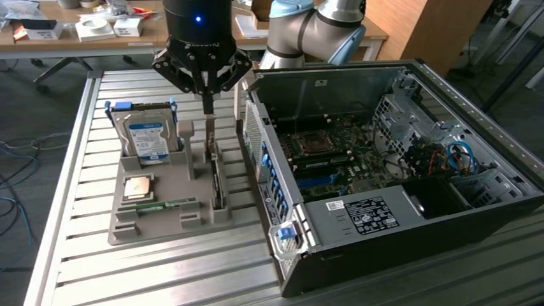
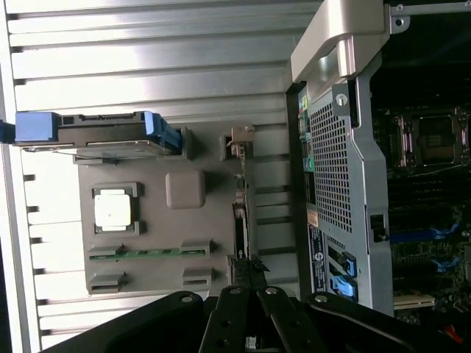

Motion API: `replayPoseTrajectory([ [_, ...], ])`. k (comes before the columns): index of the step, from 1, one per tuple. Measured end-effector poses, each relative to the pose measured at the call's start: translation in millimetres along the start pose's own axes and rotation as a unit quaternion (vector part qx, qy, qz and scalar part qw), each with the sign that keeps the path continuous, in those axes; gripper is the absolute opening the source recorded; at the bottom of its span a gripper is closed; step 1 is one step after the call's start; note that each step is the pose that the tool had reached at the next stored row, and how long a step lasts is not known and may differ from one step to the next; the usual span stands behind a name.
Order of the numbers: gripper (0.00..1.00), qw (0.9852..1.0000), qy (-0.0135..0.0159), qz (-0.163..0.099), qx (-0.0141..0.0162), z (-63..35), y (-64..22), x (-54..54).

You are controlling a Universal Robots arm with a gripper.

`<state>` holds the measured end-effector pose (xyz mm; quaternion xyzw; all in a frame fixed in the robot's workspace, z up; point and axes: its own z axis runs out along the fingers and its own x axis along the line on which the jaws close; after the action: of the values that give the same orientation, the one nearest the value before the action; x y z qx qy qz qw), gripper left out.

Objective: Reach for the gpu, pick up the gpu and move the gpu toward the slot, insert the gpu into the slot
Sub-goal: 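Pick up the gpu and move the gpu toward the slot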

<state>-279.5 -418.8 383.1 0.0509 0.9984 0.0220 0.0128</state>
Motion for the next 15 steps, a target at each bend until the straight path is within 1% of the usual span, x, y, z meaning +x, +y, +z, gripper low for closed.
replayPoseTrajectory([
  [12,0.11,1.0,0.0,0.0,0.0,0.0,0.0,0.0],
  [13,0.16,1.0,0.0,0.0,0.0,0.0,0.0,0.0],
  [14,0.16,1.0,0.0,0.0,0.0,0.0,0.0,0.0],
  [15,0.23,1.0,0.0,0.0,0.0,0.0,0.0,0.0],
])
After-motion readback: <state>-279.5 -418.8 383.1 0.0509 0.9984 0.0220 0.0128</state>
